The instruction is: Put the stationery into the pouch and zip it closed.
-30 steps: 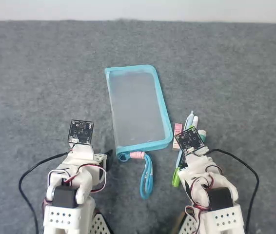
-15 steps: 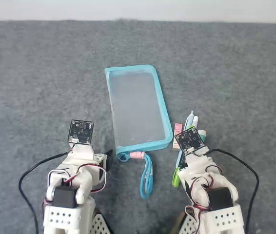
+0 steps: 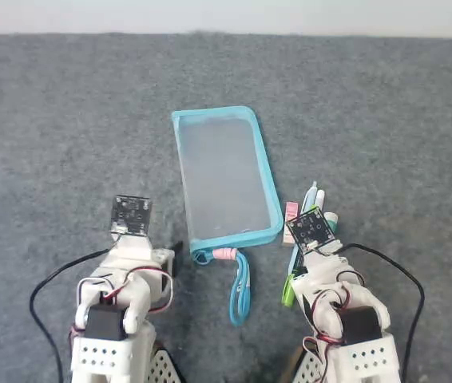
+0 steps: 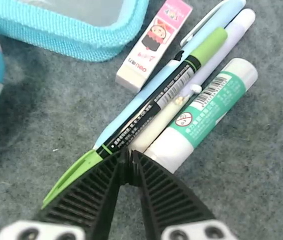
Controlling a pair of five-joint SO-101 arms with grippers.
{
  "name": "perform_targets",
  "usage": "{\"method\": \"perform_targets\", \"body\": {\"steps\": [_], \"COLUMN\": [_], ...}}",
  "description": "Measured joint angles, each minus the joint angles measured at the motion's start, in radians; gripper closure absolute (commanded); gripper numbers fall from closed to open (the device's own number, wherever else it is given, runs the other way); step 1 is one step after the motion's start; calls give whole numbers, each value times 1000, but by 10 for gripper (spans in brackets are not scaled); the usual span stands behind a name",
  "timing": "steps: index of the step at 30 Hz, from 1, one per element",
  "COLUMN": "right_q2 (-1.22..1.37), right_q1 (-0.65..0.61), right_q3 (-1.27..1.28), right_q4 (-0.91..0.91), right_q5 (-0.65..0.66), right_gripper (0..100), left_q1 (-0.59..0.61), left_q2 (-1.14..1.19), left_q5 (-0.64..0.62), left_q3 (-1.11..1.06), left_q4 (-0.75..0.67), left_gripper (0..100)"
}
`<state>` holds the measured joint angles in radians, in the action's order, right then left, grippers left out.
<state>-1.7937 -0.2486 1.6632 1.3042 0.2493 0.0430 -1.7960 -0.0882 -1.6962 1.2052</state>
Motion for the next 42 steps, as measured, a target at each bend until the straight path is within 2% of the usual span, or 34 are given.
{"method": "perform_targets", "body": {"steps": [2, 6, 8, 13, 15, 18, 21, 28, 36, 42], "right_q2": [0, 0, 0, 0, 0, 0, 55, 393, 809, 968], "right_q1": [0, 37, 81, 226, 278, 279, 221, 38, -285, -404], "right_q3": [0, 0, 0, -8, -32, -104, -192, -387, -601, -638], "right_q4": [0, -32, -75, -141, -143, -121, -78, -75, -75, -109], "right_q5": [0, 2, 54, 324, 328, 330, 330, 311, 184, 129], "right_gripper": [992, 992, 992, 991, 969, 921, 922, 931, 927, 868], "left_q1": [69, 275, 345, 384, 393, 394, 394, 399, 588, 629], "left_q2": [0, 0, 0, 0, 0, 0, 0, 0, 0, 0], "left_q5": [58, 252, 279, 292, 292, 292, 292, 292, 278, 269], "left_q3": [0, 0, 0, 0, 0, 0, 0, 0, 0, 0], "left_q4": [-55, -141, -144, -146, -160, -163, -163, -176, -269, -284], "left_gripper": [789, 790, 790, 789, 789, 789, 789, 790, 789, 790]}}
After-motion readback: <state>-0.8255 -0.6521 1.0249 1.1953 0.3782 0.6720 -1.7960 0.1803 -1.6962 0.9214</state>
